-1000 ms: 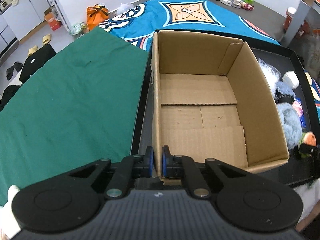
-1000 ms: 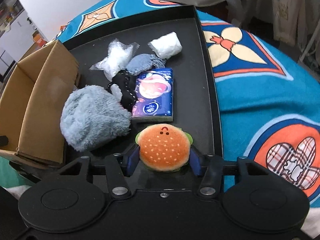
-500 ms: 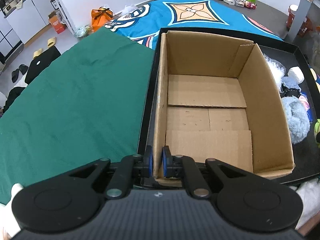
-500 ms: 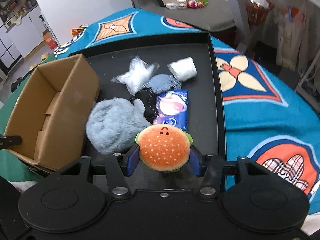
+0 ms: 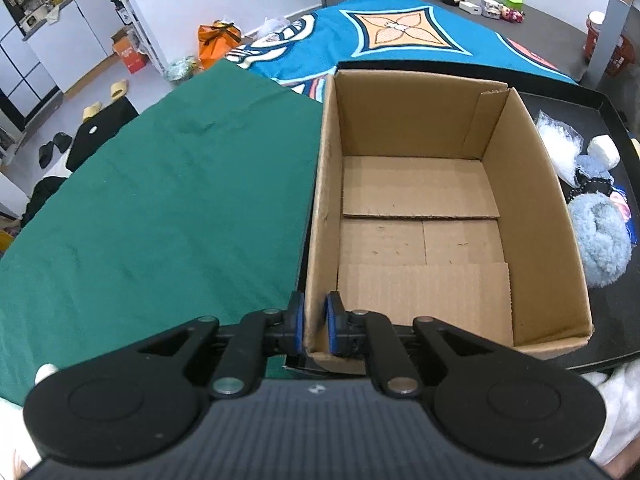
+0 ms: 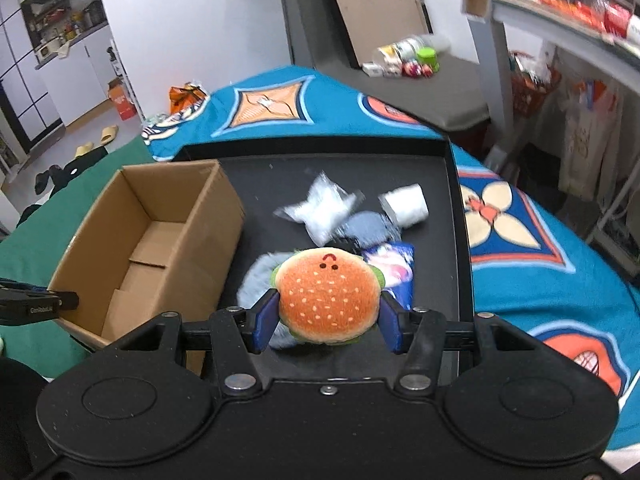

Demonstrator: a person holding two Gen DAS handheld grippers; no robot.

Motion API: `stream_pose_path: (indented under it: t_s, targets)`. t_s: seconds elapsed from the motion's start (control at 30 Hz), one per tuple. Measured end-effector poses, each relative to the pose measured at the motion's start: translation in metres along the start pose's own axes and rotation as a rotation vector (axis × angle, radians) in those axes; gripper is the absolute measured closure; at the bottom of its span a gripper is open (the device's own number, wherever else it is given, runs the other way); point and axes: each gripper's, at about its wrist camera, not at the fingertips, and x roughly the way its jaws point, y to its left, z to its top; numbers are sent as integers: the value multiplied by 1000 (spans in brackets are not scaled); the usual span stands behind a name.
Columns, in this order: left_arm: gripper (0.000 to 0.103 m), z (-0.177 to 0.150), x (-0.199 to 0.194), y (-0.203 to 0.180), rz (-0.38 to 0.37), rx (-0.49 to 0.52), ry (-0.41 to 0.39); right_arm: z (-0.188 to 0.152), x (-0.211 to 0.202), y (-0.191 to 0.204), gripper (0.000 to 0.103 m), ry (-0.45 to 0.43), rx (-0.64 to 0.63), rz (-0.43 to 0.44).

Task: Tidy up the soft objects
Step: 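Lift the hamburger with the right tool and drop it into the box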

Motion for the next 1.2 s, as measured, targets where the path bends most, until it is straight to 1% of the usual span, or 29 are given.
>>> stream_pose_path:
  t_s: [0.07, 0.1, 0.27, 0.53, 0.63, 0.83, 1.13, 1.17, 1.2]
  targets:
    - [92, -2, -7, 0, 11, 0, -40, 3, -2, 7, 52, -18, -17, -1]
    - [92, -3, -9, 0, 14, -2, -47, 5, -3, 11, 52, -24, -21, 2]
    - [92, -3, -9, 2, 5, -16, -51, 12, -4, 31, 52, -46, -53, 20]
    - [94, -5, -7, 14, -48, -70, -65, 24, -7, 60, 52, -92, -80, 61]
    - [94, -5, -6, 15, -54, -78, -69, 30, -5, 71, 52, -110, -96, 71]
    - [94, -8, -5, 19, -68, -89, -74, 36, 4, 91, 52, -116, -122, 92]
    - [94, -7, 1, 28, -122, -117, -58, 40, 13, 120, 51, -119, -156, 141]
    - [94, -7, 1, 29, -124, -119, -57, 41, 14, 123, 50, -120, -155, 144]
    - [94, -8, 2, 30, -129, -121, -57, 42, 15, 125, 47, -120, -154, 148]
